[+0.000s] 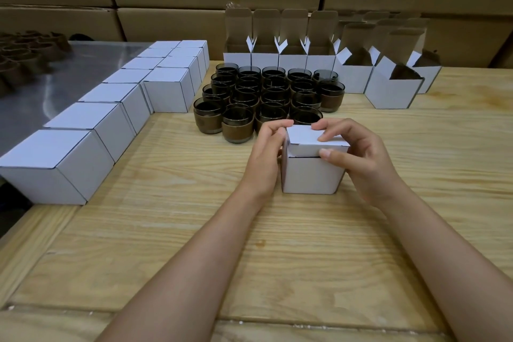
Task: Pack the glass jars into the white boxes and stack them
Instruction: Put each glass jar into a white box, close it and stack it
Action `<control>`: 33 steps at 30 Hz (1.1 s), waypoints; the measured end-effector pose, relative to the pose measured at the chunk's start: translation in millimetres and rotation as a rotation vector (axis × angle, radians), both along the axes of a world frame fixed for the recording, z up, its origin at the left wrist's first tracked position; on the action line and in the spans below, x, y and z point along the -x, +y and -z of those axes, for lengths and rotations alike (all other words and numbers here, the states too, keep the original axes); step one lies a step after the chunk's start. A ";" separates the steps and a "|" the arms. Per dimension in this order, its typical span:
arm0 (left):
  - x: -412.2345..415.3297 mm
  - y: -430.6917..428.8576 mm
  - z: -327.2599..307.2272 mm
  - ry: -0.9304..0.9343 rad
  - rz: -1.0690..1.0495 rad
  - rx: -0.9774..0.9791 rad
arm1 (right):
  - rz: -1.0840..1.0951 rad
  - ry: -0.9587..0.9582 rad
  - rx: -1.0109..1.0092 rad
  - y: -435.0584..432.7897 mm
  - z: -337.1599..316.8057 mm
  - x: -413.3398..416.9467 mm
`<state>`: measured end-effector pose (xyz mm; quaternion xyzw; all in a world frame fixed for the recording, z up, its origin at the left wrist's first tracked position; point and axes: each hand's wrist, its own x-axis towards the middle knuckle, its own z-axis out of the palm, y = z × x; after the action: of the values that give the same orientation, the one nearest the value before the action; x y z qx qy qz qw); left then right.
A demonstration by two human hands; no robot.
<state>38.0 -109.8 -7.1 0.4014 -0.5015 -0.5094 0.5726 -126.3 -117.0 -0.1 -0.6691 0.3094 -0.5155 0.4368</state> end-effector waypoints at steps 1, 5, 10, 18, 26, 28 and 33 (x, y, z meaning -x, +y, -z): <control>0.2 0.5 -0.5 0.010 0.007 0.012 | 0.004 0.000 0.003 0.4 0.0 -0.4; 1.0 2.0 -1.8 0.023 0.017 0.044 | 0.030 -0.012 0.000 -0.3 1.6 -2.0; 0.3 0.4 0.1 0.019 0.016 0.036 | 0.026 -0.026 0.001 0.0 1.3 -2.1; -2.0 -1.3 6.2 -0.047 0.022 0.077 | -0.019 0.002 0.000 2.0 3.2 -1.3; -4.3 -1.7 8.3 -0.083 0.044 0.103 | -0.045 -0.013 -0.126 3.2 1.6 1.5; -4.3 -1.8 8.1 -0.067 0.041 0.089 | -0.066 -0.035 -0.162 3.7 1.6 2.6; -2.6 0.3 4.6 -0.004 0.058 0.074 | -0.112 -0.136 -0.257 3.8 2.4 6.5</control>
<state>40.6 -109.5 -11.7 0.3662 -0.5324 -0.5061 0.5713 -132.8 -113.2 -2.5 -0.5874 0.3046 -0.4908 0.5669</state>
